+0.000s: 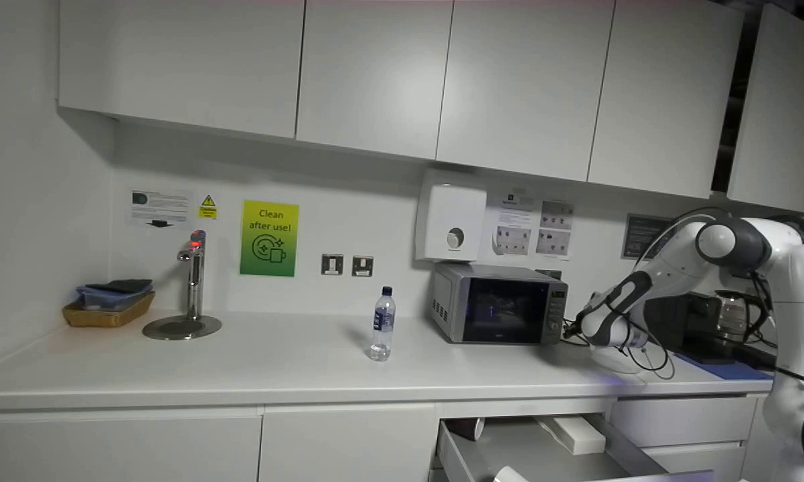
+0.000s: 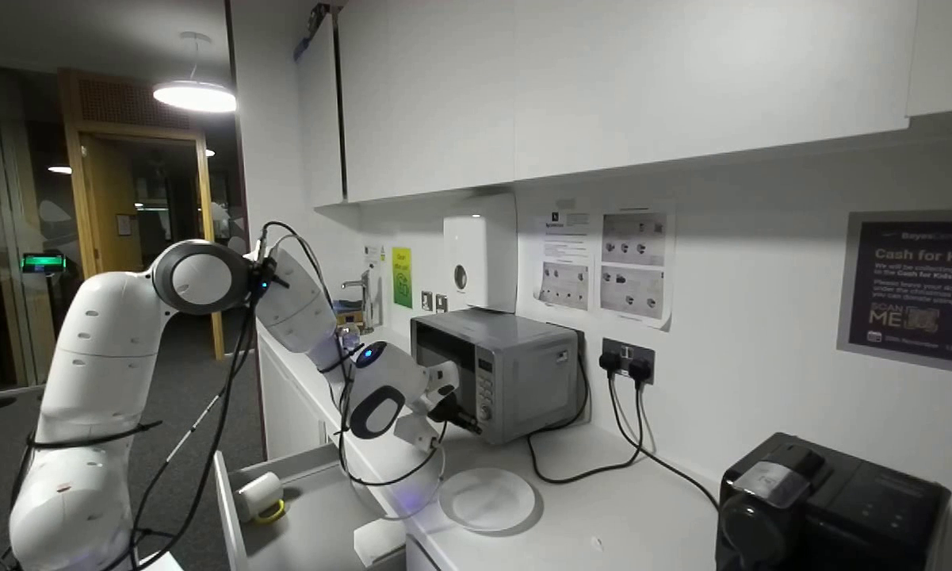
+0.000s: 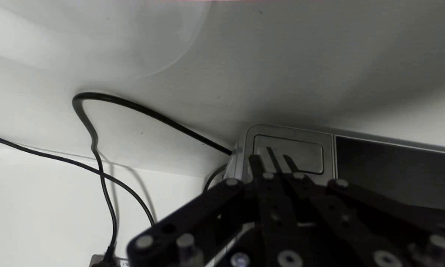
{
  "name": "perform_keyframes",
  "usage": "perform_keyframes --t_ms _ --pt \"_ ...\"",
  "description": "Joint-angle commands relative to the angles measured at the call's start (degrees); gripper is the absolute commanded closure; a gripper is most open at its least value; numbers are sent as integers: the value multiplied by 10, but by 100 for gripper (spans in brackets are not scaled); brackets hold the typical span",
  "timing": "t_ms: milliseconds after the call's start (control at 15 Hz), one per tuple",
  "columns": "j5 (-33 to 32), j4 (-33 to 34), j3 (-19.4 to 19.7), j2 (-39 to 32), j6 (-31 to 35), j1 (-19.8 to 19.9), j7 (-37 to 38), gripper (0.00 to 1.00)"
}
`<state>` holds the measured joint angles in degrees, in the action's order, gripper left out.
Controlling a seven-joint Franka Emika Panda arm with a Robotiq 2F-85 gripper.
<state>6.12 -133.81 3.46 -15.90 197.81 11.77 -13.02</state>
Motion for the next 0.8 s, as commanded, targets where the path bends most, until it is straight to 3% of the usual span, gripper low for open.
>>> perform_keyframes --t_ms 0,733 --pt "-28 5 27 -3 -1 -24 31 100" --pt "-3 35 40 -36 1 -44 11 100"
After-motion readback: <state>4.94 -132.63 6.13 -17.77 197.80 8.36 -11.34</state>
